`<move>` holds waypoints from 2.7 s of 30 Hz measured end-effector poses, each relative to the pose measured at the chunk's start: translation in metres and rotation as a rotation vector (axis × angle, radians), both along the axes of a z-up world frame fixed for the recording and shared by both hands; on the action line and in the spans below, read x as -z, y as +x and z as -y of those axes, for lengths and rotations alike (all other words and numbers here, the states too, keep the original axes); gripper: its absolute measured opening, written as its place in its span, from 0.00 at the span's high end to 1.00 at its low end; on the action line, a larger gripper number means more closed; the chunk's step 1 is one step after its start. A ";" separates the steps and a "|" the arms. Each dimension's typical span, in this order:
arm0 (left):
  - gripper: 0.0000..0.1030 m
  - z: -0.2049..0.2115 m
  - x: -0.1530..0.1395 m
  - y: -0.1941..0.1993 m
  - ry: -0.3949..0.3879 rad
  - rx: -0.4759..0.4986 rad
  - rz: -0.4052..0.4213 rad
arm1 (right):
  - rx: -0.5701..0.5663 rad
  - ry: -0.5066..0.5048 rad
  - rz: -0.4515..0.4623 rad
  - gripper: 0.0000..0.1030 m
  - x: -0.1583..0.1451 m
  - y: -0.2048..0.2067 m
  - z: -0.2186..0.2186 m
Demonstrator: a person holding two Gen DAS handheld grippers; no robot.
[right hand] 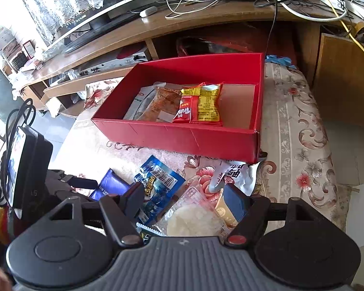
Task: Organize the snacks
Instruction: 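Lift the wafer pack with left tool while right tool grasps the clear bun pack, then carry the wafer pack with left tool while right tool carries the bun pack to box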
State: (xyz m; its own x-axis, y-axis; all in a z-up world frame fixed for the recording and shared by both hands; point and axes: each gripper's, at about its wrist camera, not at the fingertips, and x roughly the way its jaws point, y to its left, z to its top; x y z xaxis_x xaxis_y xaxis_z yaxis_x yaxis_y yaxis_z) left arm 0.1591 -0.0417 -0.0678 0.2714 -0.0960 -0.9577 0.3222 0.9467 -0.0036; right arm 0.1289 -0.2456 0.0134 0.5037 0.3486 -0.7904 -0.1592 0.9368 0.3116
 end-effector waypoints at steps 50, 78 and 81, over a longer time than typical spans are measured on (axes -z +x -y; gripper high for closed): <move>0.23 -0.040 -0.033 -0.059 -0.298 0.005 0.032 | -0.280 -0.245 -0.128 0.32 0.039 0.002 -0.032; 0.23 -0.009 -0.025 -0.056 -0.113 0.040 0.106 | -0.179 -0.320 -0.031 0.45 0.034 -0.015 -0.046; 0.23 -0.007 -0.025 -0.055 -0.111 0.033 0.113 | -0.153 -0.322 -0.022 0.45 0.031 -0.012 -0.045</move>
State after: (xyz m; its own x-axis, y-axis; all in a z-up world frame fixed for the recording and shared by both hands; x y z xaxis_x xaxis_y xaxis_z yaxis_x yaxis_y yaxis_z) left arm 0.1043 -0.0345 -0.0428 0.3720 -0.2104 -0.9041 0.3571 0.9314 -0.0699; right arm 0.1167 -0.2003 -0.0173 0.4470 0.1495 -0.8820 -0.3016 0.9534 0.0087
